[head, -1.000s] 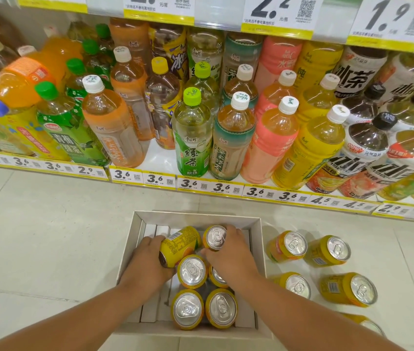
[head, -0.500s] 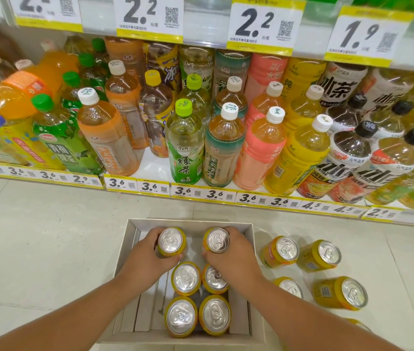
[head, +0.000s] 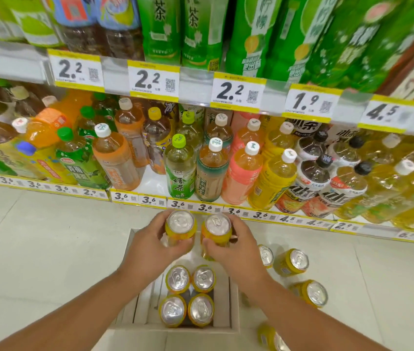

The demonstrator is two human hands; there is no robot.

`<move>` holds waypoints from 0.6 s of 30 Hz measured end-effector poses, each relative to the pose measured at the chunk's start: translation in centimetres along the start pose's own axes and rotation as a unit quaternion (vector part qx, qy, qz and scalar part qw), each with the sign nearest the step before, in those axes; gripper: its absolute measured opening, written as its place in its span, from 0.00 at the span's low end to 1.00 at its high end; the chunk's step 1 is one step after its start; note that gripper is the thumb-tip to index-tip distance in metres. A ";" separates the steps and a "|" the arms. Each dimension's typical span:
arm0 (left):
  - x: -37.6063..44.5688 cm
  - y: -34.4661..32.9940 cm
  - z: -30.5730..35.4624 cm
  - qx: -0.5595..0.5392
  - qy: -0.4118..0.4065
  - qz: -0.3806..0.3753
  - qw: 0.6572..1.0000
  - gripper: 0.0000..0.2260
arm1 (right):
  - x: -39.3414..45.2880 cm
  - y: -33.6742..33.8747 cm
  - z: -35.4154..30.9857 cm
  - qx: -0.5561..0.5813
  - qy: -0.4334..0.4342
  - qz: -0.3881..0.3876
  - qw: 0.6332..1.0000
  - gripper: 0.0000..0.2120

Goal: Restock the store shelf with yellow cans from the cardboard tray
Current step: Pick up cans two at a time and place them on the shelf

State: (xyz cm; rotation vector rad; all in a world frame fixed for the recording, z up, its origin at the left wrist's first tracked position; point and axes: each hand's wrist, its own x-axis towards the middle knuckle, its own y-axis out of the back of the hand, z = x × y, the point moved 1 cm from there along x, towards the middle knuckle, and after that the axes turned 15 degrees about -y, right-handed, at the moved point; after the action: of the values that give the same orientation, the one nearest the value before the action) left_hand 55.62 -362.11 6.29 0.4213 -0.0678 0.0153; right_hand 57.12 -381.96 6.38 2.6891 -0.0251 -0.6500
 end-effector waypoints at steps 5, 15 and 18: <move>0.6 3.6 12.5 -0.031 -0.010 0.013 0.999 0.25 | -6.1 6.4 -9.6 0.024 0.023 0.010 0.999 0.27; 4.7 15.4 42.8 -0.046 -0.050 0.064 0.996 0.24 | -19.7 22.2 -36.6 0.038 0.041 0.007 0.998 0.24; 5.8 18.5 52.1 -0.035 -0.078 0.077 0.993 0.21 | -23.4 26.4 -44.4 0.051 0.057 0.023 0.997 0.23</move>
State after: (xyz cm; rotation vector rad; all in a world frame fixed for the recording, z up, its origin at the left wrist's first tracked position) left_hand 57.60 -366.54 61.65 0.3462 -0.2537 0.1326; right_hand 57.80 -388.50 62.70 2.8104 -0.0912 -0.4940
